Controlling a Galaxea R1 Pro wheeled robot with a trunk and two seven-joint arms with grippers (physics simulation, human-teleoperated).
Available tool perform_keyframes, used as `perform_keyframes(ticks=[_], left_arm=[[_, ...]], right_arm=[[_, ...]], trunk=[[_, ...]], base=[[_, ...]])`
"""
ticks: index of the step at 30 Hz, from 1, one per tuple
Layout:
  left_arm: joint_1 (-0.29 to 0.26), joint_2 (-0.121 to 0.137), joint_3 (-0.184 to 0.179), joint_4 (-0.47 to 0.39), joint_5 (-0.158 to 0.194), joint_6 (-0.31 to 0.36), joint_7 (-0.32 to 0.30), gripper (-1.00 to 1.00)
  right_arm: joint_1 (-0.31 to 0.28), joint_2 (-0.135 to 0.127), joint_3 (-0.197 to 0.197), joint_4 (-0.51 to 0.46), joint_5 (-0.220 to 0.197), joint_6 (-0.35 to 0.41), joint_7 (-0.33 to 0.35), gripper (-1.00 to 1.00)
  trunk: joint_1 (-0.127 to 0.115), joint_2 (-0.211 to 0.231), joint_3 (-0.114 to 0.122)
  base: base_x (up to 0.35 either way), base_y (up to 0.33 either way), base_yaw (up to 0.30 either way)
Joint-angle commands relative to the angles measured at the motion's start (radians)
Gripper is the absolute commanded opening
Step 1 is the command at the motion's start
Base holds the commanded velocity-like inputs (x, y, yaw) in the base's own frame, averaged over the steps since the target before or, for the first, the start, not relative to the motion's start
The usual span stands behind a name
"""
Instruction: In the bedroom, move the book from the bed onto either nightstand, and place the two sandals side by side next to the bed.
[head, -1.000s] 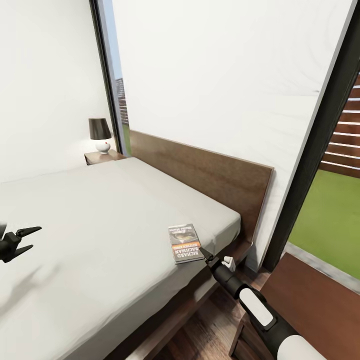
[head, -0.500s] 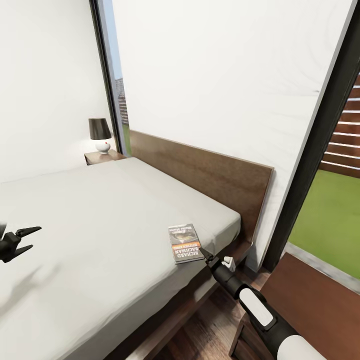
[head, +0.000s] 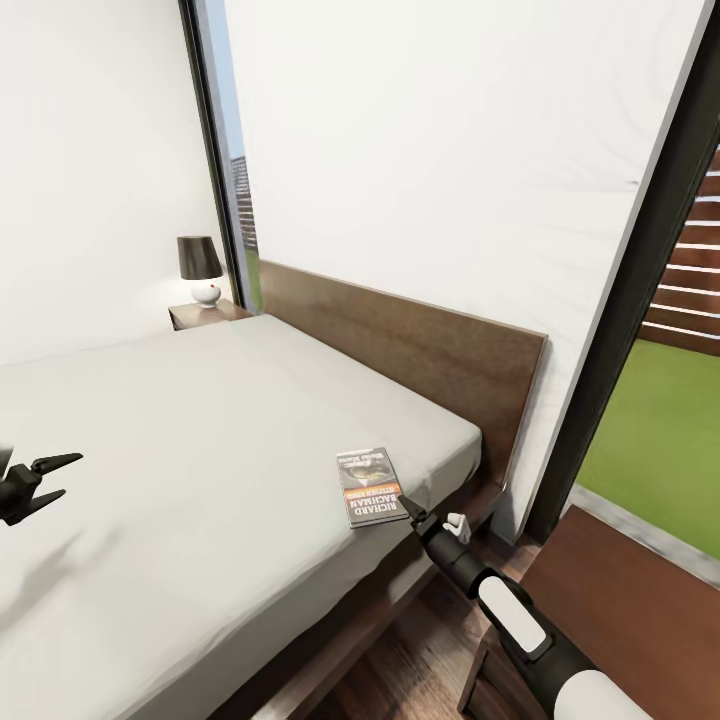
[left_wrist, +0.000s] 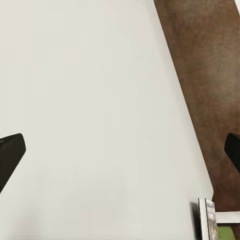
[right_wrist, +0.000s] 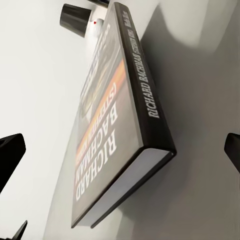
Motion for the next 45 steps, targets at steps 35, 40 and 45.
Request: perform_keyframes(ticks=[35, 40, 45], left_arm=[[-0.001, 0.0, 0.008, 0.0, -0.006, 0.006, -0.002, 1.0], [-0.001, 0.0, 0.008, 0.0, -0.006, 0.006, -0.002, 1.0], [-0.001, 0.0, 0.008, 0.0, -0.005, 0.006, -0.002, 1.0]], right_arm=[[-0.001, 0.017, 0.001, 0.001, -0.01, 0.003, -0.001, 1.0], [-0.001, 0.017, 0.001, 0.001, -0.01, 0.003, -0.001, 1.0], [-0.001, 0.017, 0.001, 0.001, -0.01, 0.003, 0.0, 1.0]], trunk=[[0.0, 0.0, -0.001], [0.0, 0.0, -0.001], [0.0, 0.0, -0.001]], base=[[0.0, 0.0, 0.0], [0.0, 0.0, 0.0], [0.0, 0.0, 0.0]])
